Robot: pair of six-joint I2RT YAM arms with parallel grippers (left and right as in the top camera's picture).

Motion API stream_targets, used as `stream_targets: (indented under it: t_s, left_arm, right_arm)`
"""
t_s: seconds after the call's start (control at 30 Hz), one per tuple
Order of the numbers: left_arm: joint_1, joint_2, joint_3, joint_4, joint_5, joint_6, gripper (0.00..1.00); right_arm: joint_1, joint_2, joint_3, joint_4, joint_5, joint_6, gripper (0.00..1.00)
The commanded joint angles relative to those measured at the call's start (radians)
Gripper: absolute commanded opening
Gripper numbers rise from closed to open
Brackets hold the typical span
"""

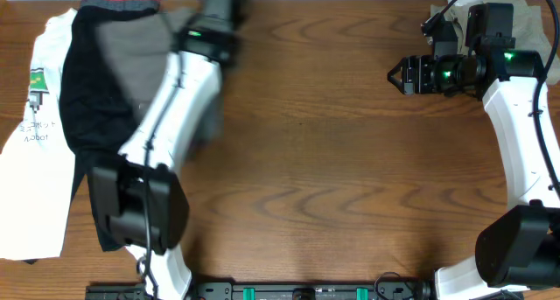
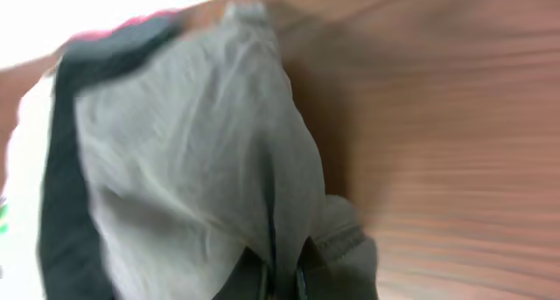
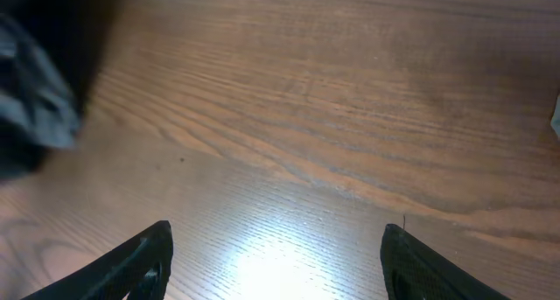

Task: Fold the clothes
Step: 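Carry the grey shorts to the table center and release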

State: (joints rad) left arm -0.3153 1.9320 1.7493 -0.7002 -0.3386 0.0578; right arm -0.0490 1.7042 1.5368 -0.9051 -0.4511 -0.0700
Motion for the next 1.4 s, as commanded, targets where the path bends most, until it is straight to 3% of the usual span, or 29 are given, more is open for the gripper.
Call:
stream_targets:
  t_s: [0.0,0.2,0.3,0.37,0.6,0.8,0.83,0.87,0.9,0.93,1.17,1.37]
  left_arm:
    - [-0.108,0.017,0.008,0.006,0.136,0.035,0.06]
    - [-0.235,0.146,0.005,0.002,0.148,0.035,0.06]
    - [-0.267,0.19,0.005,-0.003,0.151,-0.019,0.32]
    - [-0.285,0.208,0.005,-0.014,0.216,-0.032,0.39]
    - [-0.334,0.223,-0.009,-0.067,0.386,-0.029,0.41]
    - [-0.386,0.223,-0.066,-0.092,0.401,-0.029,0.37]
    - [-0.39,0.223,-0.066,-0.099,0.399,-0.029,0.44]
    - [-0.391,0.223,-0.066,-0.103,0.399,-0.029,0.61]
    - [-0.391,0.222,-0.066,-0.103,0.399,-0.03,0.86]
    - [-0.389,0.222,-0.065,-0.102,0.398,-0.033,0.98]
    - [-0.313,0.154,-0.064,-0.103,0.398,-0.09,0.98]
    - [-0.165,-0.001,-0.064,-0.092,0.398,-0.113,0.98]
  right_arm:
    - [-0.002,0.003,0.018,0.008,0.01,-0.013,0.74]
    - [-0.037,0.003,0.018,0.019,0.009,-0.006,0.75]
    - [-0.051,0.003,0.018,0.023,0.01,-0.005,0.75]
    - [-0.058,0.003,0.018,0.032,0.009,-0.005,0.75]
    - [-0.062,0.003,0.018,0.106,0.004,0.041,0.76]
    - [-0.062,0.003,0.018,0.171,0.003,0.055,0.79]
    - [-0.062,0.003,0.018,0.179,0.008,0.056,0.8]
    - [-0.062,0.003,0.018,0.19,0.011,0.057,0.82]
    - [-0.062,0.003,0.018,0.2,0.016,0.063,0.83]
    - [-0.063,0.003,0.018,0.215,0.022,0.072,0.83]
    - [-0.062,0.018,0.018,0.345,0.026,0.113,0.85]
    - [-0.047,0.121,0.018,0.477,0.028,0.196,0.85]
